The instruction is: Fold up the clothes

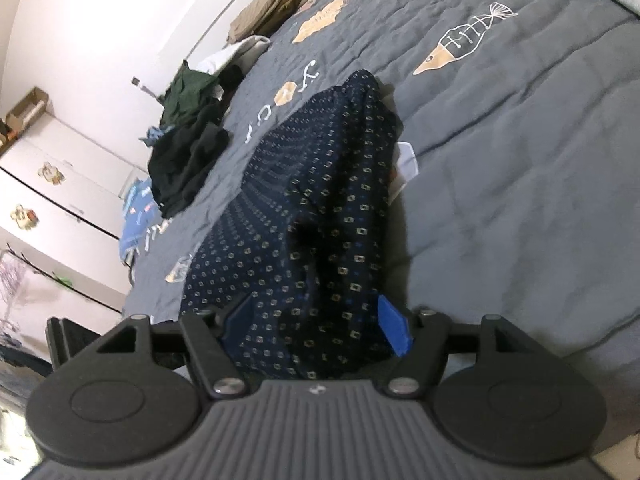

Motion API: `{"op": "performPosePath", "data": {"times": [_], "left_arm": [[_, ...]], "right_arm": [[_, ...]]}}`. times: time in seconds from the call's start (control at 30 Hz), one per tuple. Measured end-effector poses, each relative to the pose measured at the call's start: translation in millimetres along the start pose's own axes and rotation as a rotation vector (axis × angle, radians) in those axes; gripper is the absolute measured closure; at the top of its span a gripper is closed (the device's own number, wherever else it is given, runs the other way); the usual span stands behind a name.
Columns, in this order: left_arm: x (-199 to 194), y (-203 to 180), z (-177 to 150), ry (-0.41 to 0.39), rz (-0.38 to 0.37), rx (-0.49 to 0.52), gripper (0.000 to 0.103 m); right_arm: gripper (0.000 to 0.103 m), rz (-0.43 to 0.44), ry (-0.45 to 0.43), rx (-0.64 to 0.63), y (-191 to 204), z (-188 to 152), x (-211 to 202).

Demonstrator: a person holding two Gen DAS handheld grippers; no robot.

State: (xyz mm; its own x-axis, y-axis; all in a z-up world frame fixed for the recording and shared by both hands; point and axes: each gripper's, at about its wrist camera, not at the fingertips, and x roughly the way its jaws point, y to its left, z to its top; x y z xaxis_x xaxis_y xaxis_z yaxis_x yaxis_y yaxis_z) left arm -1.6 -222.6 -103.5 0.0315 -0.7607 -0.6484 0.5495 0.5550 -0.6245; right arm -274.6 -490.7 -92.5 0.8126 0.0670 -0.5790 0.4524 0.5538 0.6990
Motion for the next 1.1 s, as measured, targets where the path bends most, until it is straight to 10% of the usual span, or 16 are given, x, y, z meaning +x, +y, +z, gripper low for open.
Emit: {"op": "performPosePath", "data": {"times": [0.47,1.1], "left_arm": [[11,9,-1,0.028,-0.021,-0.001,0.02],[11,5,1,0.014,0.001,0.006,0.024]], "right_arm": [[0.022,0.032,0.03,0.03,-13,-6,37],[0.0,0.165,0.001,0.109,-13,-1,65]]}}
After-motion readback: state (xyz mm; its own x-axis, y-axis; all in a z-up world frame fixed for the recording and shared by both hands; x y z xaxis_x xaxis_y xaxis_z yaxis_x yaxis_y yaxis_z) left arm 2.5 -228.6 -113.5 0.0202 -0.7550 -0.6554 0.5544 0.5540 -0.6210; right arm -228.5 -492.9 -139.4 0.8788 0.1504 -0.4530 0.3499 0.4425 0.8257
